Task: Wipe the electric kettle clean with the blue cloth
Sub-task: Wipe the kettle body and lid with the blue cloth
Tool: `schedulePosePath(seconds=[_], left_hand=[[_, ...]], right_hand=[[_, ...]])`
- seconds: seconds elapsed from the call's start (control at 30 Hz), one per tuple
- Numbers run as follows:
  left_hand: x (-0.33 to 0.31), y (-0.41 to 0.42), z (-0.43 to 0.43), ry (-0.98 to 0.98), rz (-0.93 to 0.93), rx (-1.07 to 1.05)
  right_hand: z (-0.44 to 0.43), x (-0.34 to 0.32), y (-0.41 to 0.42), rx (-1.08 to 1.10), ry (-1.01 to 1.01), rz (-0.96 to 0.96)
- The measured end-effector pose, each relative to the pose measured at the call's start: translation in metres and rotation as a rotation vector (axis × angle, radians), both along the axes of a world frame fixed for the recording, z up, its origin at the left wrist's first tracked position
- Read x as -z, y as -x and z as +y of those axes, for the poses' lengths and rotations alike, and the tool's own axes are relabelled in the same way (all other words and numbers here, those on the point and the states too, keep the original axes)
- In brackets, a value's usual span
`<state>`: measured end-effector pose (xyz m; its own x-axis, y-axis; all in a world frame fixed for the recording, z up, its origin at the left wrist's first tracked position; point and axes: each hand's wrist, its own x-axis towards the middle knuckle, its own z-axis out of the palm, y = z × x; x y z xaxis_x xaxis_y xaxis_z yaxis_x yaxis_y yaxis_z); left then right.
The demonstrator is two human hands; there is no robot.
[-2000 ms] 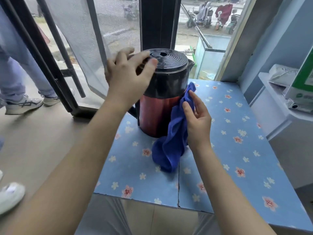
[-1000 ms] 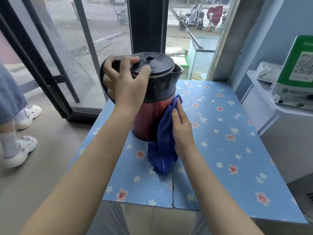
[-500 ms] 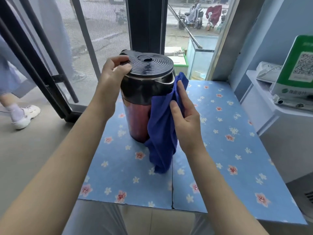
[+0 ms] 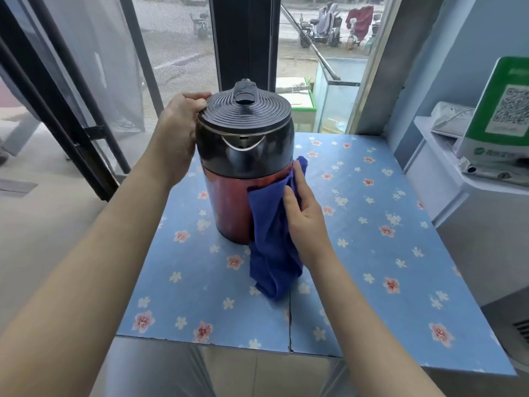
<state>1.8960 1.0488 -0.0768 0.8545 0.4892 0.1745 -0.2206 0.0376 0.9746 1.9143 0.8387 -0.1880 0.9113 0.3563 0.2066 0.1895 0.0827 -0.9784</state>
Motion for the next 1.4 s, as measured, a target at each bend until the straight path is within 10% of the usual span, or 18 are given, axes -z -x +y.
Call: schedulePosePath(seconds=[0.27, 1.0, 1.4], left_hand=[[-0.008, 0.009, -0.012, -0.265, 0.252, 0.014], [-0.002, -0.003, 0.001, -0.2, 0.104, 0.197], [-0.001, -0.009, 0.017, -0.098, 0.116, 0.283]], right_hand=[[0.008, -0.034, 0.0, 0.059, -0.015, -0.165], [0.032, -0.035, -0.02, 0.201, -0.052, -0.215], [0.023, -0.019, -0.013, 0.22, -0.036, 0.067]])
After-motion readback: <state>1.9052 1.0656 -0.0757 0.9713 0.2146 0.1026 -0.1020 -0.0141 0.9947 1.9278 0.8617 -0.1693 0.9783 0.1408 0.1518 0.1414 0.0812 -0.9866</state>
